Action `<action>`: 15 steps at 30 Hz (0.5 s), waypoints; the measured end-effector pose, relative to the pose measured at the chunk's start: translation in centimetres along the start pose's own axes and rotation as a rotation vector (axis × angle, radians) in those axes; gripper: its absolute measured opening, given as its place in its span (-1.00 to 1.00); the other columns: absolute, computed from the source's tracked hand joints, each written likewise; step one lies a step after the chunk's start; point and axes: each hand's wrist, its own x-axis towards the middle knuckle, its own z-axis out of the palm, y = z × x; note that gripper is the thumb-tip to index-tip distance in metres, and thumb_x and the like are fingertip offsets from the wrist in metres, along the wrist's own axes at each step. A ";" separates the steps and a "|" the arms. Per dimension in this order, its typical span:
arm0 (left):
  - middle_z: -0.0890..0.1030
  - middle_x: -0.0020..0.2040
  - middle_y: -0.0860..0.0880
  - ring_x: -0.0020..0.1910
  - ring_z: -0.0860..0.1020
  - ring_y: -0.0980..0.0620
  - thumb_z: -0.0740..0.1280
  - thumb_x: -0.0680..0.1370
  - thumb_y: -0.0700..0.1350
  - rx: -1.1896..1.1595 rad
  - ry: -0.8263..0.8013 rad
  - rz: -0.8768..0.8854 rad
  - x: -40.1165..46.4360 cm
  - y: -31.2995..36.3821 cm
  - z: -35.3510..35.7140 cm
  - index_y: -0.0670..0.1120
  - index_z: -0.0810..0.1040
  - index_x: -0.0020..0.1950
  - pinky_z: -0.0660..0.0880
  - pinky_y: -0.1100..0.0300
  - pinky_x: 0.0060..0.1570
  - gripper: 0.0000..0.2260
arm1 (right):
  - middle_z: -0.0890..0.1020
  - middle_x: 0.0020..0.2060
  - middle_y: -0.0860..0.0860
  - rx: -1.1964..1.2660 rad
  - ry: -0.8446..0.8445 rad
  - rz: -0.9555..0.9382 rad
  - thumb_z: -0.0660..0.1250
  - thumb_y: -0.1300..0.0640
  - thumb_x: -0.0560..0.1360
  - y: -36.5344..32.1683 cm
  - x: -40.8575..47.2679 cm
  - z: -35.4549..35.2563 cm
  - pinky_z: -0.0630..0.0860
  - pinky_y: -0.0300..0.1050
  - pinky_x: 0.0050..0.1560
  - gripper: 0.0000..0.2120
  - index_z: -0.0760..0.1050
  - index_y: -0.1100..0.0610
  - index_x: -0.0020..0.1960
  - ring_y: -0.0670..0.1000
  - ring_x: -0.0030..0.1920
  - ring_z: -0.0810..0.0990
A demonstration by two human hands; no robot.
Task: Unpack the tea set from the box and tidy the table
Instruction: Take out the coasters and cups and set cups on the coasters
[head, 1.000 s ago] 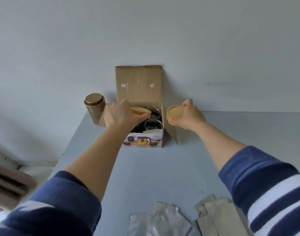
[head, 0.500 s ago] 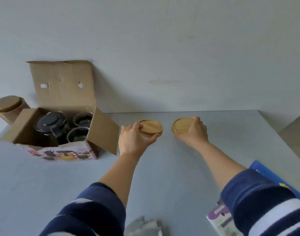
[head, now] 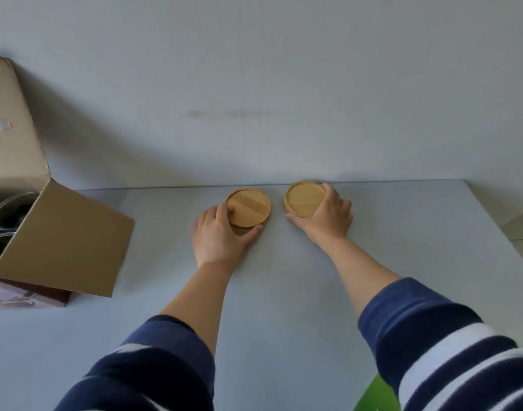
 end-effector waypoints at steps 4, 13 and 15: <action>0.46 0.35 -0.05 0.39 0.34 -0.05 0.39 0.34 0.33 0.034 -0.063 -0.117 0.8 1.1 0.0 -0.09 0.18 0.48 0.22 0.03 0.33 -0.13 | 0.25 0.41 0.04 0.062 -0.048 0.036 0.56 -0.25 0.14 0.4 0.5 -0.2 0.19 0.03 0.37 0.15 0.03 0.07 0.52 0.14 0.40 0.21; 0.27 0.45 -0.07 0.45 0.20 -0.08 0.36 0.36 0.33 0.177 -0.223 -0.181 3.1 2.5 -0.3 -0.06 0.05 0.56 0.27 -0.04 0.26 -0.07 | 0.28 0.29 0.05 0.065 -0.076 0.095 0.54 -0.27 0.14 0.4 1.3 -0.4 0.25 0.01 0.33 0.00 0.20 0.08 0.42 0.13 0.36 0.24; 0.29 0.42 -0.08 0.44 0.20 -0.09 0.37 0.33 0.34 0.168 -0.251 -0.201 3.4 2.6 -0.4 -0.06 0.13 0.53 0.29 -0.05 0.24 -0.09 | 0.28 0.28 0.05 0.069 -0.081 0.105 0.54 -0.27 0.14 0.3 1.3 -0.5 0.25 0.01 0.33 -0.01 0.21 0.09 0.41 0.13 0.36 0.24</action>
